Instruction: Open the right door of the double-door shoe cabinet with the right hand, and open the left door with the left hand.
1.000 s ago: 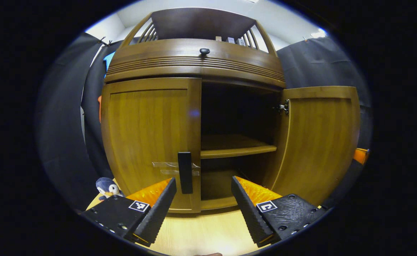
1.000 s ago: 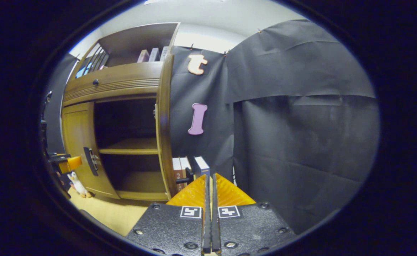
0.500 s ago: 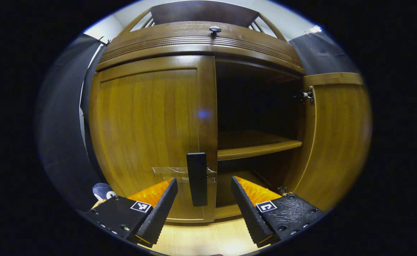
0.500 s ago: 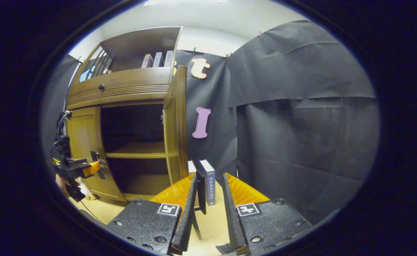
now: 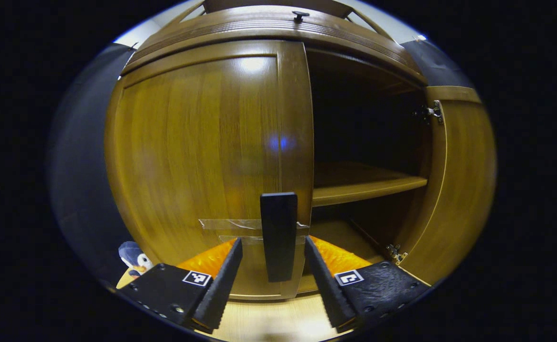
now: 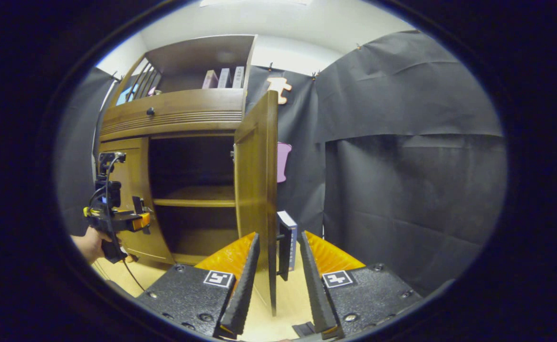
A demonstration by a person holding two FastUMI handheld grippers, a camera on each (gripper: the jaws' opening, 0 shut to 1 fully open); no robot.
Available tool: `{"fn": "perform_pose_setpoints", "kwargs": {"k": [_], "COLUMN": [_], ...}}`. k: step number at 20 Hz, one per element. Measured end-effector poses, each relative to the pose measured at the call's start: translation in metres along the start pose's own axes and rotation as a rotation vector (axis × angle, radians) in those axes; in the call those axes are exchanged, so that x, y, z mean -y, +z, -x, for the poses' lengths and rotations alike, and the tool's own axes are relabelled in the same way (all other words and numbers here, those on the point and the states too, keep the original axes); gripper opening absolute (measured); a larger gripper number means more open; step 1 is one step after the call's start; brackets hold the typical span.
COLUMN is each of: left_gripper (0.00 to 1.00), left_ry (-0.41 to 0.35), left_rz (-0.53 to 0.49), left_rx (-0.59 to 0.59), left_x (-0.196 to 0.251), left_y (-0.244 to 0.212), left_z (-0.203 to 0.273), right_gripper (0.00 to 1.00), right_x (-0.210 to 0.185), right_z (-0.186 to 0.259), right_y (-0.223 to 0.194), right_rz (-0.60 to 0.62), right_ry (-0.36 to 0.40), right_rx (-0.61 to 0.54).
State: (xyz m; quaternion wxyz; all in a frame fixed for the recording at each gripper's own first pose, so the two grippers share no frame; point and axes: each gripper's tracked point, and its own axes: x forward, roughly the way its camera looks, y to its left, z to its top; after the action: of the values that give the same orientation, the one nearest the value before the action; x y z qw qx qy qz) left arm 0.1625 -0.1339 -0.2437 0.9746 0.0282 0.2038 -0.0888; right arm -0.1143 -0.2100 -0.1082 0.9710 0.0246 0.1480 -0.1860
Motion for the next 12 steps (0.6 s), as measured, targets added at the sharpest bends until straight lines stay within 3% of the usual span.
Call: {"fn": "perform_pose_setpoints", "kwargs": {"k": [1,2,7,8,9,10,11,12], "left_gripper": [0.72,0.70,0.69,0.77,0.47,0.57,0.51,0.57], "left_ry": [-0.007,-0.017,-0.029,-0.016,-0.018,-0.013,-0.033,-0.035], "left_rz": [0.009,0.011,-0.027,-0.037,-0.039,-0.044,-0.037,-0.028], "left_rx": [0.006,0.006,0.026,0.030,0.026,0.018,0.011,0.020], "left_x": [0.001,0.002,0.005,0.002,0.003,0.003,0.006,0.008], "left_y": [0.003,0.004,0.010,0.011,0.012,0.008,0.007,0.008], "left_z": [-0.001,-0.001,-0.004,-0.008,-0.011,-0.013,-0.015,-0.014], "right_gripper": [0.57,0.57,0.55,0.55,0.57,0.55,0.54,0.53], "right_x": [-0.001,-0.001,-0.007,-0.009,-0.011,-0.014,-0.015,-0.015], "right_z": [0.000,0.002,0.002,0.002,0.002,0.002,0.002,0.002], "right_y": [-0.002,-0.003,-0.009,-0.011,-0.012,-0.013,-0.012,-0.013], "right_rz": [0.003,0.005,0.007,0.003,0.001,0.001,0.003,0.005], "right_ry": [0.000,0.000,0.013,0.018,0.025,0.028,0.029,0.032], "right_rx": [-0.005,-0.012,-0.032,-0.040,-0.045,-0.049,-0.049,-0.051]}}
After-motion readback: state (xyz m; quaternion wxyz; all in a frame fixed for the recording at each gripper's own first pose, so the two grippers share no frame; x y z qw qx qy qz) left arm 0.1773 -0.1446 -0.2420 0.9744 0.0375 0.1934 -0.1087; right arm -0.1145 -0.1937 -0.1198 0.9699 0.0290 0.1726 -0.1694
